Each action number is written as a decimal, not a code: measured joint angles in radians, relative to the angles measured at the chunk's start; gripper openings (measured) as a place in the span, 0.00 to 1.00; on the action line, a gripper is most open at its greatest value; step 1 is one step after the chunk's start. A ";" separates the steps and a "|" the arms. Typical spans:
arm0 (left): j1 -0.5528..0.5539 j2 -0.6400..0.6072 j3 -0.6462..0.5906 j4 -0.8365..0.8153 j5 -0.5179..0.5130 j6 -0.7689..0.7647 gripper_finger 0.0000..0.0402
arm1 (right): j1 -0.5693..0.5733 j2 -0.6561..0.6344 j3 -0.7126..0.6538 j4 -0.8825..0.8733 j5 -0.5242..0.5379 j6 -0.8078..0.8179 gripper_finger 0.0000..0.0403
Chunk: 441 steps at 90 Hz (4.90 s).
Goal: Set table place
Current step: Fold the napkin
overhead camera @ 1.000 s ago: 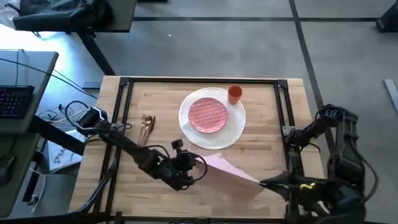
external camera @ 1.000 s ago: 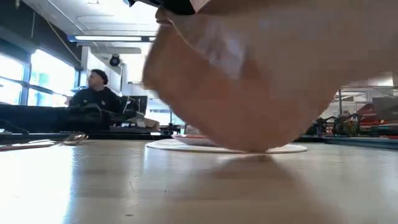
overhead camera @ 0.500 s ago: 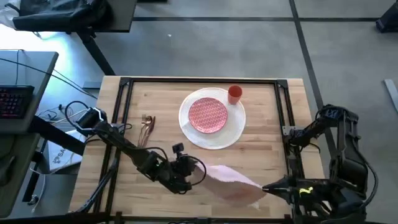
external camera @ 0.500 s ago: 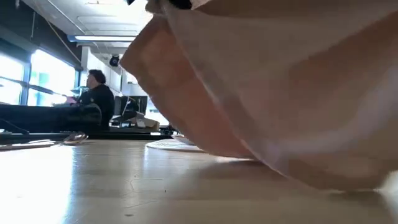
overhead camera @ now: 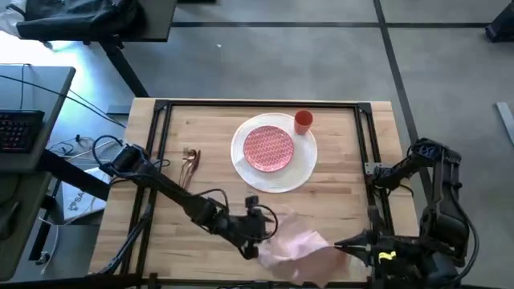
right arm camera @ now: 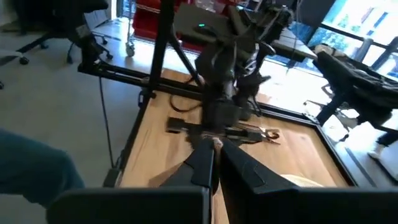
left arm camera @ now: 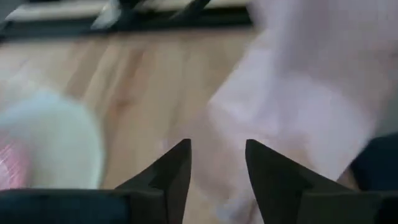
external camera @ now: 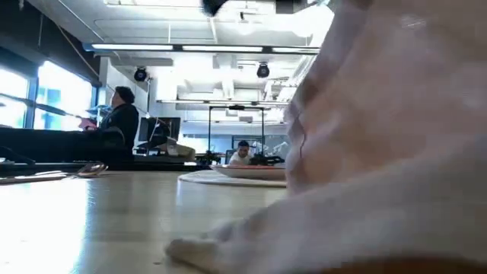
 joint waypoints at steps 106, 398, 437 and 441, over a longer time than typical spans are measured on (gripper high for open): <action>-0.053 0.179 0.000 0.320 0.238 -0.253 0.60 | -0.027 0.000 0.000 -0.054 -0.002 0.031 0.00; 0.558 -0.322 -0.193 -0.820 -0.318 0.201 0.00 | -1.142 -0.383 -0.962 0.308 -0.366 -0.468 0.00; 0.319 -0.345 -0.283 -0.771 -0.265 0.063 0.00 | -0.905 -0.384 -1.011 0.294 -0.364 -0.518 0.00; 0.281 -0.346 -0.283 -0.766 -0.264 0.033 0.00 | -0.866 -0.384 -1.011 0.291 -0.362 -0.499 0.00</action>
